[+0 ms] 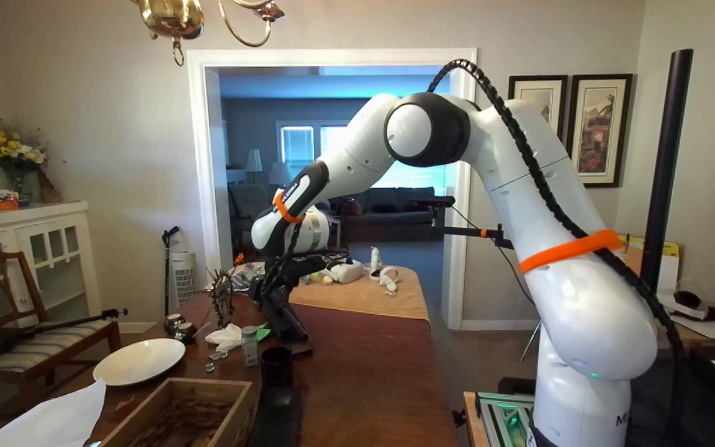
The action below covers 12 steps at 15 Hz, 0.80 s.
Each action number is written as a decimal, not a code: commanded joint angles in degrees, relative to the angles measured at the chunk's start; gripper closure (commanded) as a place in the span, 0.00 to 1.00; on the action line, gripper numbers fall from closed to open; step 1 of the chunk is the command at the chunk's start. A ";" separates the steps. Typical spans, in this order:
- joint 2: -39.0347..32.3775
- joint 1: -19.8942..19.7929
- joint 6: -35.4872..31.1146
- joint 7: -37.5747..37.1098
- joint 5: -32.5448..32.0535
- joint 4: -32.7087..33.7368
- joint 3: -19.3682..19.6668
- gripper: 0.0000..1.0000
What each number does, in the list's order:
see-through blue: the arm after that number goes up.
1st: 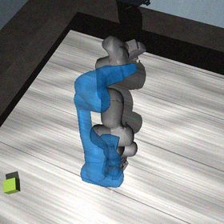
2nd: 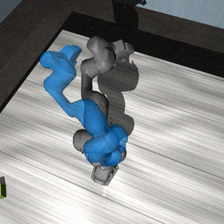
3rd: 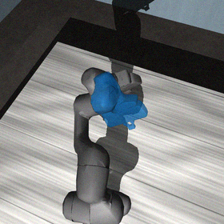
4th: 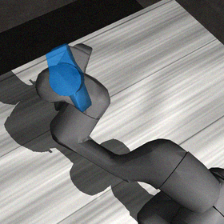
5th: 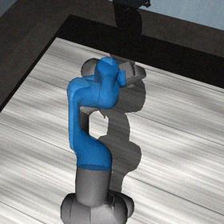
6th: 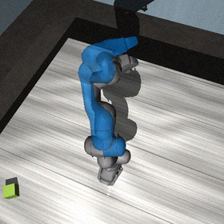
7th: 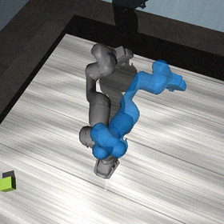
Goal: Remove the cap off of the bottle
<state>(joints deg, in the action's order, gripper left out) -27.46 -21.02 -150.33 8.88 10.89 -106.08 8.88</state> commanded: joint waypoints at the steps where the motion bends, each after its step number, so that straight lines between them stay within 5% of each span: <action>1: -3.76 -1.51 -3.67 0.82 1.37 2.55 -1.61 0.00; 12: -9.19 -4.85 -11.50 3.04 1.09 4.45 -6.47 0.00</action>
<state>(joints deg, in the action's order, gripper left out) -34.40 -24.53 -159.31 10.16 10.95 -102.99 3.95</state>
